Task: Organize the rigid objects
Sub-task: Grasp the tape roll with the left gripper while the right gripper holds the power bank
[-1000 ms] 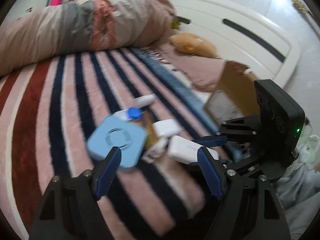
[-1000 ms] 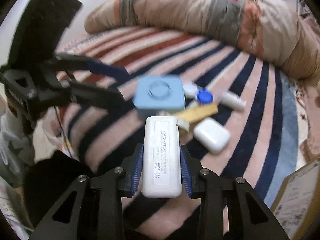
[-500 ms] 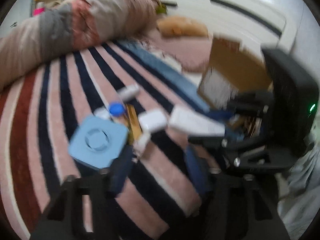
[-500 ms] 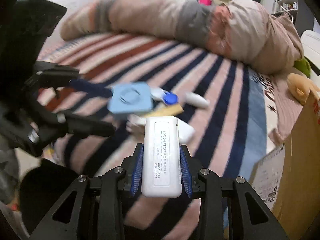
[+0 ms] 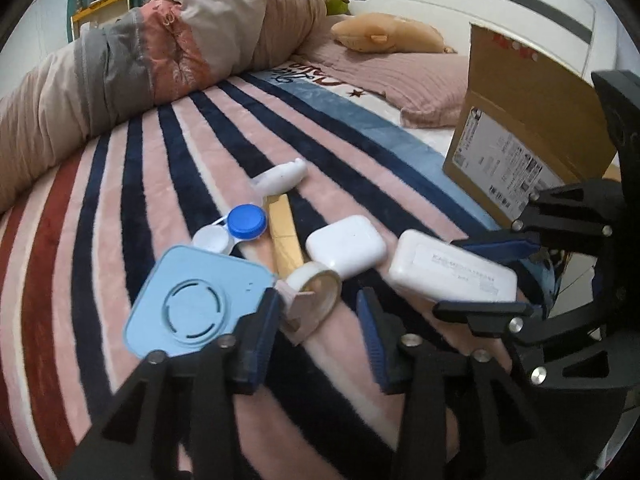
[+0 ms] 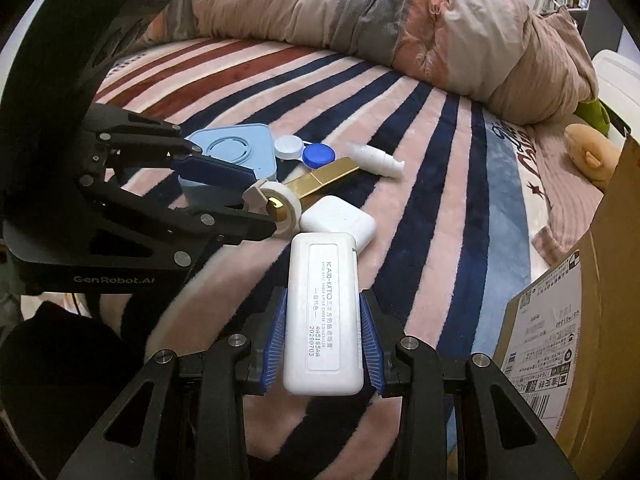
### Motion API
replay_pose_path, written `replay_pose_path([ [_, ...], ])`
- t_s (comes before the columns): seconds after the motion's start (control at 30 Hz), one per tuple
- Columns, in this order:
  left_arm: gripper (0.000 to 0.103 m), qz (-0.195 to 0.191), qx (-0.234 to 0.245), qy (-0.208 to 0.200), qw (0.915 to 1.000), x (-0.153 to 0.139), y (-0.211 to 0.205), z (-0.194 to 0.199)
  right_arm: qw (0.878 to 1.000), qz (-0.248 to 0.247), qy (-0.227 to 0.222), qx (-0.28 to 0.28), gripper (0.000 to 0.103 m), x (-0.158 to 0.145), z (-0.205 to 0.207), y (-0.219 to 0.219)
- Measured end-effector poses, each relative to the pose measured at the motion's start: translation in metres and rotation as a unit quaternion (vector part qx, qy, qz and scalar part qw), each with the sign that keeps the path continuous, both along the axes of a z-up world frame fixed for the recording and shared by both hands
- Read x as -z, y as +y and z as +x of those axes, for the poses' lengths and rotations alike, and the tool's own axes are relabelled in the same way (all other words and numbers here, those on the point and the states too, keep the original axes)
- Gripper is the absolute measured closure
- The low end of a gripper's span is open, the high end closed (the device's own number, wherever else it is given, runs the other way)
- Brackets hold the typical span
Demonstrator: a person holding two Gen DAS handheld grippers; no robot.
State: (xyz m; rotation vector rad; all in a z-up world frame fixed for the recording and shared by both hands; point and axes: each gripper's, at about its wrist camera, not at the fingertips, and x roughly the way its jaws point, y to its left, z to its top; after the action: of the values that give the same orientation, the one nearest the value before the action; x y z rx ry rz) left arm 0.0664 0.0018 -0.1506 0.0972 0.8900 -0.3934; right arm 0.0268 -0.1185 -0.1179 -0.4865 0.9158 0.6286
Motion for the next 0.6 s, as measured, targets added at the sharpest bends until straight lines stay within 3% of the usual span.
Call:
replay_pose_path([
  [0.07,0.049,-0.002,-0.003,-0.003,1.0,0.002,-0.005,0.003,1.0,0.001,0.003,-0.003,0.072,0.001,-0.001,0.001],
  [0.17,0.049,0.027,-0.008,-0.005,0.9996,0.009,-0.014,0.007,1.0,-0.004,-0.002,-0.001,0.072,0.002,0.003,0.0],
  [0.27,0.063,0.044,-0.01,-0.006,0.999,0.012,-0.02,0.01,1.0,-0.001,0.005,-0.001,0.072,0.002,0.005,-0.004],
  [0.43,0.063,0.06,-0.006,0.001,0.9982,0.015,-0.02,0.005,1.0,0.004,0.023,-0.003,0.072,0.007,0.008,-0.009],
  [0.6,0.063,0.038,-0.004,0.0,0.9993,-0.007,-0.01,-0.012,1.0,0.021,0.016,-0.009,0.072,0.003,0.002,-0.008],
])
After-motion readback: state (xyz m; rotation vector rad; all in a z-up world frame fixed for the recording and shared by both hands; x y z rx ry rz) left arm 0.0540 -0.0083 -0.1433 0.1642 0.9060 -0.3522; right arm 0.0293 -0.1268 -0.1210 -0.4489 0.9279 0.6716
